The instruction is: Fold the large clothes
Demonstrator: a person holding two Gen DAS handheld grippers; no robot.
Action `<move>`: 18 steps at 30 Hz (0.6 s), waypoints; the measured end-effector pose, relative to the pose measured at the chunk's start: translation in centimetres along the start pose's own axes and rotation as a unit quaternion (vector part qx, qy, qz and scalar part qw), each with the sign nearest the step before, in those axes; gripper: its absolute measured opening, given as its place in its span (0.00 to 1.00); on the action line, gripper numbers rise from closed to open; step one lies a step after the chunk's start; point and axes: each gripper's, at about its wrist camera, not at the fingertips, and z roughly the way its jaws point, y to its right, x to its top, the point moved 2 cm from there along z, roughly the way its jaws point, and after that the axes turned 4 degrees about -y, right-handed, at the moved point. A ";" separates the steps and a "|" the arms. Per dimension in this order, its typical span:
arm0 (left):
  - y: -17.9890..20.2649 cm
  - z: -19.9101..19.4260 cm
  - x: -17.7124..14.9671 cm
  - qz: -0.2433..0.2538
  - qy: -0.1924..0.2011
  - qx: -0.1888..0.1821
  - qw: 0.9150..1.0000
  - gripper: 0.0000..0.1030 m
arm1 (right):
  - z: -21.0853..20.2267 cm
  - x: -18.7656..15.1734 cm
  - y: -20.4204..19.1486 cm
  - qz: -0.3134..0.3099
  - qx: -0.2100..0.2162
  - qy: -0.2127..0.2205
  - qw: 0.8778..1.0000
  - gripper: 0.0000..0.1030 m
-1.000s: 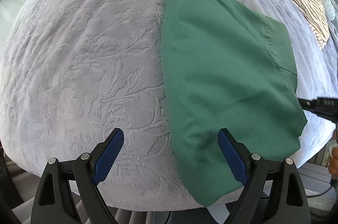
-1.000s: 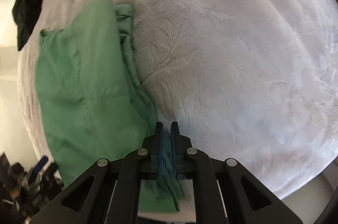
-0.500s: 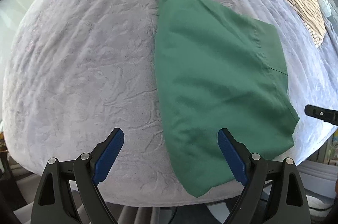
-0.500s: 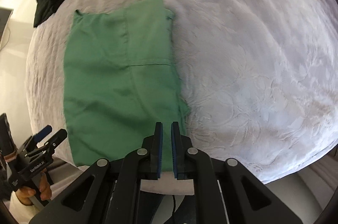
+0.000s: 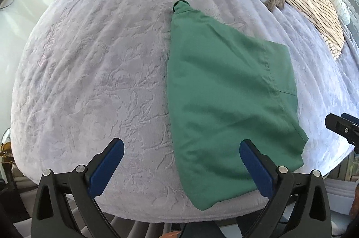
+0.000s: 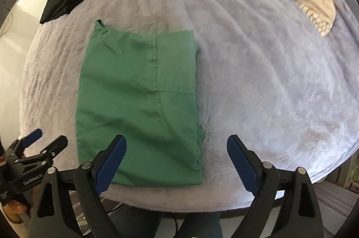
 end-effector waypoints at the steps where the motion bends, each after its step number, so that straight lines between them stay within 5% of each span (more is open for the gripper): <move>1: 0.0 0.0 0.1 0.000 0.002 0.001 1.000 1.00 | -0.3 -0.1 0.0 0.000 -0.006 0.007 1.000 0.91; 3: 0.1 -0.2 0.1 -0.001 0.005 0.004 1.000 1.00 | -0.5 0.0 0.1 0.006 -0.016 0.014 1.000 1.00; 18: 0.8 -1.3 0.3 0.001 0.026 0.022 0.999 1.00 | -0.5 -0.1 -0.4 -0.004 -0.024 0.004 1.000 1.00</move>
